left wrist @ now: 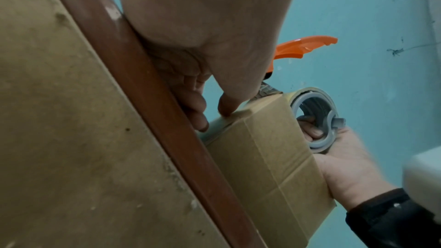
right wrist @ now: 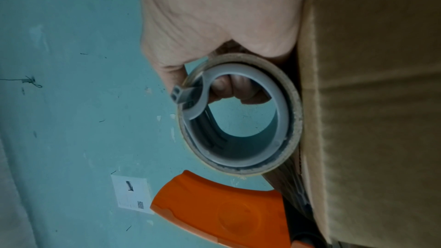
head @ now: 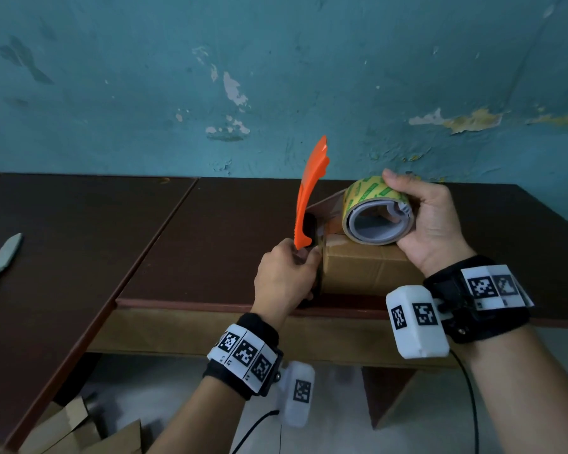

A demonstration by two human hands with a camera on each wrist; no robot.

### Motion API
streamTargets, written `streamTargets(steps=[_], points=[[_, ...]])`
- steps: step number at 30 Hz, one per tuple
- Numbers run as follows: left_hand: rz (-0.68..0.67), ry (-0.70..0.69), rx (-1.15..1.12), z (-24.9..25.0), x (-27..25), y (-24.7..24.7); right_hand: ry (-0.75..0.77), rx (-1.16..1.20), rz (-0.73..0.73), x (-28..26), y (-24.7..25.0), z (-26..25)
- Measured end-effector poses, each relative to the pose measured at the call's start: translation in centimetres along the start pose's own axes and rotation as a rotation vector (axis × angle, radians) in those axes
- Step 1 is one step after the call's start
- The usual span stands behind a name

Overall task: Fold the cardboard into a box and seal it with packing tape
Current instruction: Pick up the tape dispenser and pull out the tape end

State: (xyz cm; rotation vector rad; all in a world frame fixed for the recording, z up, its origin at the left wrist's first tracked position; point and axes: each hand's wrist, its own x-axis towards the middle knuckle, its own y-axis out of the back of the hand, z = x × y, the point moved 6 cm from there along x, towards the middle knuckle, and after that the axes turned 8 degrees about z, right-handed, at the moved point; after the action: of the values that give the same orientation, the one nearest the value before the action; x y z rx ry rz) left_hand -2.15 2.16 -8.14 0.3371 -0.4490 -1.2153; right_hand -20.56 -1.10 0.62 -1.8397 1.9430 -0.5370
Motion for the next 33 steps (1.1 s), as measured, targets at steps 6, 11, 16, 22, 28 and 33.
streamTargets(steps=[6, 11, 16, 22, 28, 33], points=[[0.033, 0.002, 0.026, 0.1, 0.1, 0.0, 0.004, -0.004, -0.013, 0.0, -0.1, 0.0], [0.037, 0.018, 0.029, -0.1, 0.0, -0.2, 0.004, 0.009, -0.007, 0.0, -0.1, 0.0], [0.042, 0.011, 0.042, -0.1, -0.2, 0.0, 0.01, 0.005, -0.009, 0.1, -0.1, 0.0], [0.023, -0.143, 0.354, 0.3, -0.3, -0.8, 0.017, 0.003, -0.02, 0.1, 0.0, 0.0], [0.074, -0.054, 0.016, -0.1, -0.5, -0.7, 0.018, 0.013, -0.034, 0.2, -0.2, 0.0], [0.04, 0.016, -0.354, 0.1, -1.5, -0.9, 0.022, 0.019, -0.031, 0.1, -0.2, -0.2]])
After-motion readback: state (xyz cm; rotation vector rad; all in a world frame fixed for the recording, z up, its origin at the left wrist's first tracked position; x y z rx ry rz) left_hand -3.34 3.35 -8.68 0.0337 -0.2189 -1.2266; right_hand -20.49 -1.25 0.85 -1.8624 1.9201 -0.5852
